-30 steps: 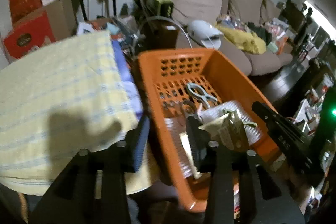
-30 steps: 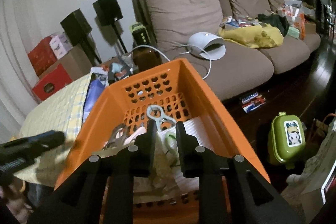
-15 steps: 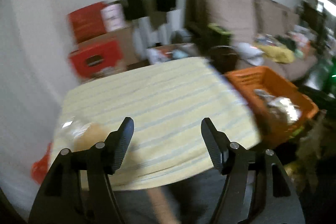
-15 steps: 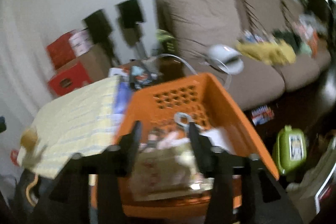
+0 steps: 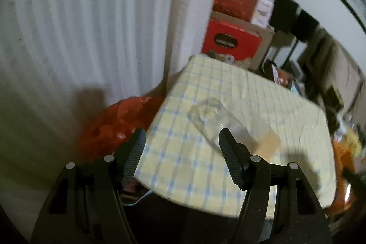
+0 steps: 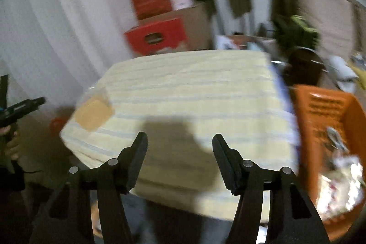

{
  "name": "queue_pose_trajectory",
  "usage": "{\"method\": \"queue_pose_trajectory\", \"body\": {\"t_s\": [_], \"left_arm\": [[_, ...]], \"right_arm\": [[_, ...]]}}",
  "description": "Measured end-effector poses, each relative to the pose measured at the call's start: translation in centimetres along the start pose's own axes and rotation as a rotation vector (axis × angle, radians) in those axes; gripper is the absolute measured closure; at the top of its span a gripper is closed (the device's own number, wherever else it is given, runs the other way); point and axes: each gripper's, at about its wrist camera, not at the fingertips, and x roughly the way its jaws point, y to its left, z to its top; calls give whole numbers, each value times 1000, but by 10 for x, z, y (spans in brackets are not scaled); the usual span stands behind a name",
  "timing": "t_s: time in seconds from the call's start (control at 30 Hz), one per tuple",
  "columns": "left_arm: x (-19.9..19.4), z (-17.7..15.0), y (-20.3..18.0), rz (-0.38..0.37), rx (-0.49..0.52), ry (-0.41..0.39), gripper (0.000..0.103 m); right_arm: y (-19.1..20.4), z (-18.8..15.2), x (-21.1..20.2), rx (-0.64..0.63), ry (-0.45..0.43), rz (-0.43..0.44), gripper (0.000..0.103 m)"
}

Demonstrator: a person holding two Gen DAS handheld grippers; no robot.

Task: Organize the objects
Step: 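Move the open left gripper to the clear tan-lidded container on the tablecloth, then close the left gripper around the clear plastic container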

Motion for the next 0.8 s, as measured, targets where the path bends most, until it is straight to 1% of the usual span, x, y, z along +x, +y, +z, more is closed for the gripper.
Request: {"method": "queue_pose_trajectory", "body": {"t_s": [0.03, 0.07, 0.1, 0.13, 0.17, 0.2, 0.27, 0.3, 0.33, 0.37, 0.4, 0.5, 0.6, 0.63, 0.73, 0.8], "left_arm": [[10, 9, 1, -41, 8, -5, 37], [21, 18, -3, -95, 47, 3, 34], [37, 25, -14, -138, 117, 40, 31], [54, 30, -26, -150, 188, 64, 31], [66, 31, -34, -143, 231, 60, 31], [81, 33, -40, -137, 265, 61, 31], [112, 37, -49, -146, 295, 117, 32], [127, 39, -52, -155, 297, 137, 33], [131, 40, -53, -182, 298, 144, 33], [134, 40, -55, -232, 295, 152, 33], [141, 40, -58, -284, 307, 192, 33], [142, 32, -68, -361, 369, 232, 33], [143, 30, -77, -423, 382, 277, 34], [142, 29, -80, -437, 390, 288, 33], [128, 20, -91, -439, 443, 277, 33], [118, 8, -98, -445, 451, 275, 34]], "right_arm": [[12, 5, 11, -4, 12, 31, 42], [24, 10, 22, -4, 27, 63, 42], [38, 14, 36, 1, 53, 94, 42], [52, 17, 52, 10, 84, 125, 42], [63, 19, 64, 19, 106, 152, 42], [79, 21, 84, 37, 139, 210, 42], [99, 21, 116, 92, 207, 303, 42], [106, 20, 125, 109, 226, 318, 42], [116, 19, 137, 126, 246, 331, 45], [125, 18, 147, 125, 256, 331, 45], [130, 18, 153, 117, 261, 325, 45], [136, 20, 169, 127, 280, 301, 45], [135, 19, 176, 164, 272, 322, 44], [135, 20, 175, 170, 267, 319, 44], [132, 23, 174, 188, 252, 295, 44], [129, 24, 170, 201, 249, 287, 45]]}}
